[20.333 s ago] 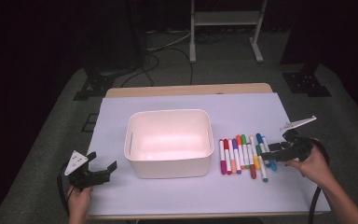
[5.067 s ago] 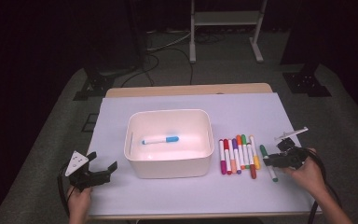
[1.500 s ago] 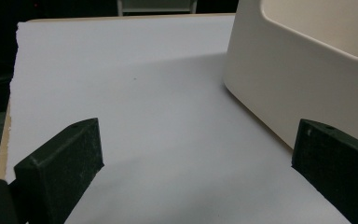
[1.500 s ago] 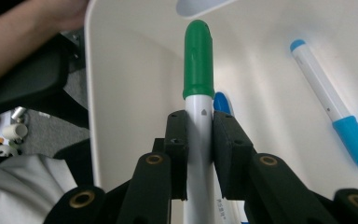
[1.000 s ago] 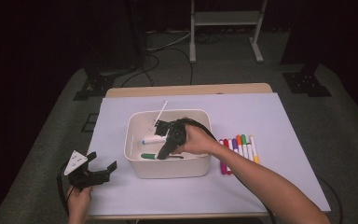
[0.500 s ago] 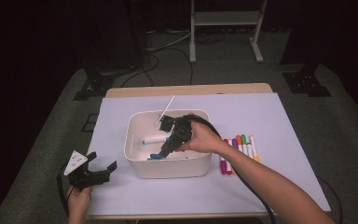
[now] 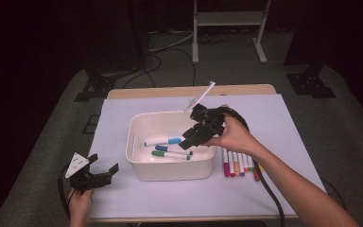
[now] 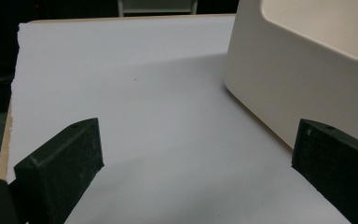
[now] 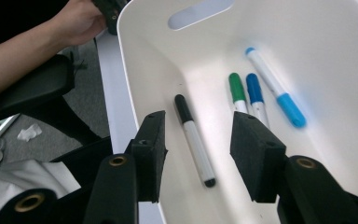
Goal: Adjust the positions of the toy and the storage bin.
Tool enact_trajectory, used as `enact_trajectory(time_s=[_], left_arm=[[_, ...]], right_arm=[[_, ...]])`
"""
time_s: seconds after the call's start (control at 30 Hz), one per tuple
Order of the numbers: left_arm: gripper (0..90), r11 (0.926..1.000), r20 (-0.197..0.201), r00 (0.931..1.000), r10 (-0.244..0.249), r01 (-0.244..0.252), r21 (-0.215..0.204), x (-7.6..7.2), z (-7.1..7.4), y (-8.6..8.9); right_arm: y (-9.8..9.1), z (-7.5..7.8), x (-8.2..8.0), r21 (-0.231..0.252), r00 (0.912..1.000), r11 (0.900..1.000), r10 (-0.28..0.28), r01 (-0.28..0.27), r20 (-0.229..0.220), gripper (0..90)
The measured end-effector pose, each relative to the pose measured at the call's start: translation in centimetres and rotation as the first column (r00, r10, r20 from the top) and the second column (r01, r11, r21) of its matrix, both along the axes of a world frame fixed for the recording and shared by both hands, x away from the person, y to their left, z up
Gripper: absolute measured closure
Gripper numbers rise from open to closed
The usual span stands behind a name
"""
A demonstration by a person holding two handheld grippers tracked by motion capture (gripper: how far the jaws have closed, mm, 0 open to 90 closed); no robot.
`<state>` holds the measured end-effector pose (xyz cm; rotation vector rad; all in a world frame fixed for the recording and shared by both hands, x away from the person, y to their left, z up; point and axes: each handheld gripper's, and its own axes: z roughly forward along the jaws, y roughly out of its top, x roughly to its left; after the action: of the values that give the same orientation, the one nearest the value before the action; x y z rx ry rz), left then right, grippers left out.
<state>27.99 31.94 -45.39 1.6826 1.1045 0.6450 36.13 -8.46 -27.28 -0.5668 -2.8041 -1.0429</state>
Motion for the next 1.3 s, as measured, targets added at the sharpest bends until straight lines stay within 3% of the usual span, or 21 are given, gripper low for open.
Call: enact_trajectory(time_s=[0.17,0.37,0.6,0.83,1.07,1.23,1.3], left_arm=[[0.6,1.0000,-0.001,1.0000,0.001,-0.001,0.000,0.0,0.0,0.0],[0.6,1.0000,0.002,1.0000,0.000,0.000,0.007,-0.1,0.0,0.0],[0.6,1.0000,0.003,1.0000,0.002,-0.002,0.005,-0.1,0.0,-0.1],[0.6,1.0000,0.004,1.0000,0.002,-0.002,0.009,-0.1,0.0,-0.1],[0.5,1.0000,0.004,1.0000,0.001,-0.001,0.009,-0.1,0.0,-0.1],[0.6,0.9999,0.004,1.0000,0.000,-0.001,0.010,-0.1,0.0,-0.1],[0.6,1.0000,0.003,1.0000,0.001,-0.001,0.009,-0.1,0.0,-0.1]], right_arm=[[-3.8,0.7,-0.5,0.018,0.9977,0.9979,-0.063,0.062,0.027,50.2],[-8.7,0.2,-0.9,0.045,0.9856,0.9851,-0.167,0.166,0.027,49.1],[-13.8,-2.5,-1.3,0.063,0.9651,0.9632,-0.262,0.261,0.000,48.7],[-17.0,-6.6,-1.2,0.016,0.9404,0.9409,-0.337,0.338,-0.043,48.0],[-20.0,-10.7,-0.3,-0.027,0.8934,0.8956,-0.445,0.444,-0.063,49.9],[-21.4,-12.7,0.5,-0.067,0.8524,0.8526,-0.521,0.518,-0.040,53.0],[-21.7,-13.1,0.8,-0.077,0.8417,0.8412,-0.539,0.535,-0.035,53.7]])
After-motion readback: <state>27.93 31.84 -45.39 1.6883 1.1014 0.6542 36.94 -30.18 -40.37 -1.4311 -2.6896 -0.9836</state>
